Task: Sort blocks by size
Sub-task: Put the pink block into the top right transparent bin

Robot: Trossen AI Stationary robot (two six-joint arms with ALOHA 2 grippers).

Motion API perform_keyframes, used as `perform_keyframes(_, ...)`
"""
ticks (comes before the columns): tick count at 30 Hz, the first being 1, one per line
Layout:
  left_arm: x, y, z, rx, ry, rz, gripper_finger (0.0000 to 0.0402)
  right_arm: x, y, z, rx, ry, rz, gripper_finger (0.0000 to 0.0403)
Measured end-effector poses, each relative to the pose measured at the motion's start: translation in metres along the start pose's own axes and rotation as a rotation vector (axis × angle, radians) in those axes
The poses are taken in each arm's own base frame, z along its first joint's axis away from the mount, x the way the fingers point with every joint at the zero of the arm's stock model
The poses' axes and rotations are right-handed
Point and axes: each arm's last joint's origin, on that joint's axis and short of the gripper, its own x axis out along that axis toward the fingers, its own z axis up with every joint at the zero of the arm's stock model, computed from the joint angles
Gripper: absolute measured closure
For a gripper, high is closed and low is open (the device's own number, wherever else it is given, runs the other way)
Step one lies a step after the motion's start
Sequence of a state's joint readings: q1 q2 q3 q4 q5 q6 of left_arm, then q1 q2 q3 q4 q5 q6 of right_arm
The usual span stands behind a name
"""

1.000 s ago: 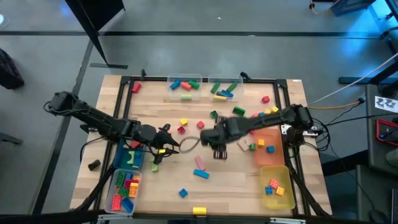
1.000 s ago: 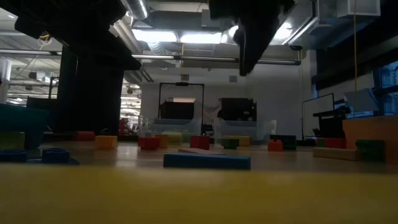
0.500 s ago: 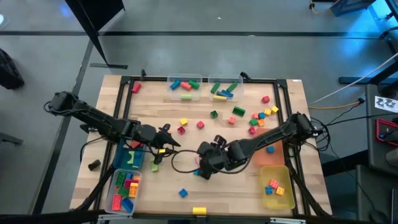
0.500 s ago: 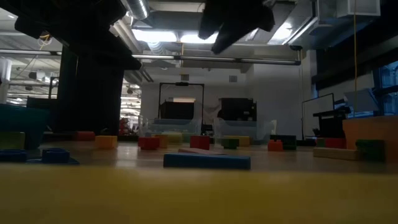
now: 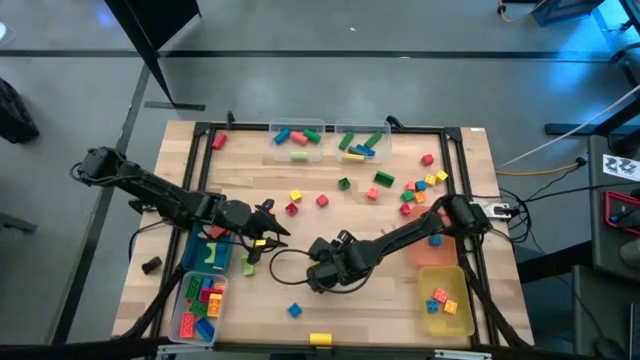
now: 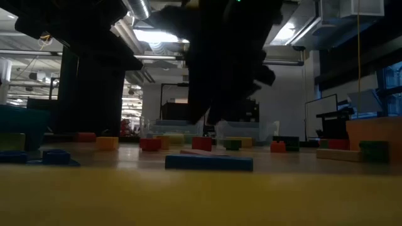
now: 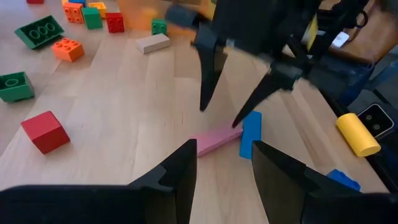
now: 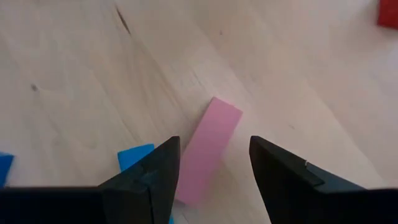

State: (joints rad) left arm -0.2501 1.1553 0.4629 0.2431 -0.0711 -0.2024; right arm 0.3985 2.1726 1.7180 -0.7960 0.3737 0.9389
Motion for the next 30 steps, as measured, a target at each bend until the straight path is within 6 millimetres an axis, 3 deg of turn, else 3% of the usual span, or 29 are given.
perform_keyframes(5, 0.0, 0.0, 0.0, 0.0, 0.001, 0.0, 0.0265, 0.015, 0.003, -0.006, -0.006, 0.012, -0.016, 0.021)
perform_keyframes(15, 0.0, 0.0, 0.0, 0.0, 0.0, 0.0, 0.0265, 0.016, 0.003, -0.003, 0.009, -0.041, -0.033, 0.021)
perform_keyframes(24, 0.0, 0.0, 0.0, 0.001, 0.001, 0.0, 0.0265, 0.039, 0.006, -0.013, 0.037, -0.011, -0.06, 0.021)
perform_keyframes(30, 0.0, 0.0, -0.002, -0.001, 0.016, 0.003, 0.0265, 0.043, 0.005, -0.015, 0.03, -0.001, -0.073, 0.0215)
